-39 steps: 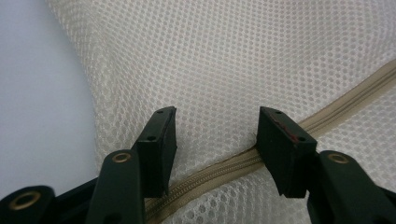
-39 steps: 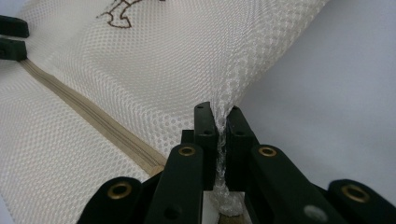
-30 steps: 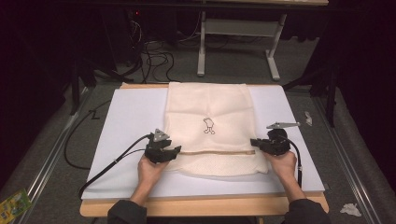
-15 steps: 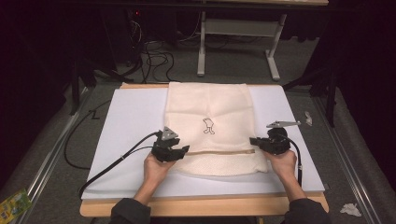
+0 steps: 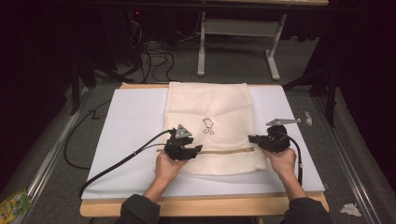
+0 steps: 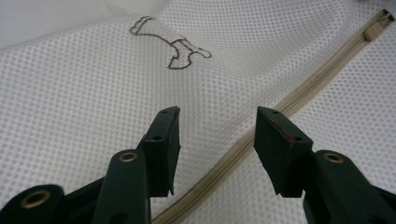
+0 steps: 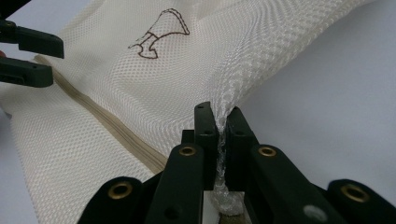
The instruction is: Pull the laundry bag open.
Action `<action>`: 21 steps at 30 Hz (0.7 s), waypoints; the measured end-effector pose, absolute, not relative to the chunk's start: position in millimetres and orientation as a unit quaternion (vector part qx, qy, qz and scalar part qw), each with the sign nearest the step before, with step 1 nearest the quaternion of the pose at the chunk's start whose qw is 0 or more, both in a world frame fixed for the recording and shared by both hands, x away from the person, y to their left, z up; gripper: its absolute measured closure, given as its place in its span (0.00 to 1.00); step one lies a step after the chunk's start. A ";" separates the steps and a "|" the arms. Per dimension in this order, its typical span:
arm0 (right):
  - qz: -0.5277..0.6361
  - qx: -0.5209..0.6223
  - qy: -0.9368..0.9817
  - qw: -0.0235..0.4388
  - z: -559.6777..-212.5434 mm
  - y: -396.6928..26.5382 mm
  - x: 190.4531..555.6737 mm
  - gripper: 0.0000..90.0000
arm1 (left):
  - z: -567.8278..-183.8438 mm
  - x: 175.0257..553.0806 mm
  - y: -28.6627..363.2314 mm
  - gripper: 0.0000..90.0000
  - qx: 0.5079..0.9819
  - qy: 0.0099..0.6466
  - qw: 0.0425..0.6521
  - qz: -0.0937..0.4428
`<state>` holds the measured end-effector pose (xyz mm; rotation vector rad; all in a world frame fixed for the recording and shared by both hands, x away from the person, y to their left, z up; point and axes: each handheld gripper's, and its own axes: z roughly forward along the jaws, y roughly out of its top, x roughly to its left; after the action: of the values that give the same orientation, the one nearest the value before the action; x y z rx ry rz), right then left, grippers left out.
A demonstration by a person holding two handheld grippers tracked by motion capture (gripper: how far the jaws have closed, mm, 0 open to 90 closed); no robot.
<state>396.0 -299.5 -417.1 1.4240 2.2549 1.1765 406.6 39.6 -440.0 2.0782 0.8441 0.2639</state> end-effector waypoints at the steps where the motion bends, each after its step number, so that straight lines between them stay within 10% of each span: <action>1: 0.401 0.484 0.769 0.114 -416.1 -298.9 396.1 0.98 | -439.9 406.3 37.6 0.58 0.833 0.335 0.427 0.105; 21: 0.420 0.475 0.767 0.098 -413.8 -290.6 399.1 0.98 | -442.0 403.1 9.2 0.61 0.839 0.316 0.439 0.065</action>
<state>399.1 -290.6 -413.8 1.4067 2.2685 1.2426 403.1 9.2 -442.0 2.0846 0.7844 0.1624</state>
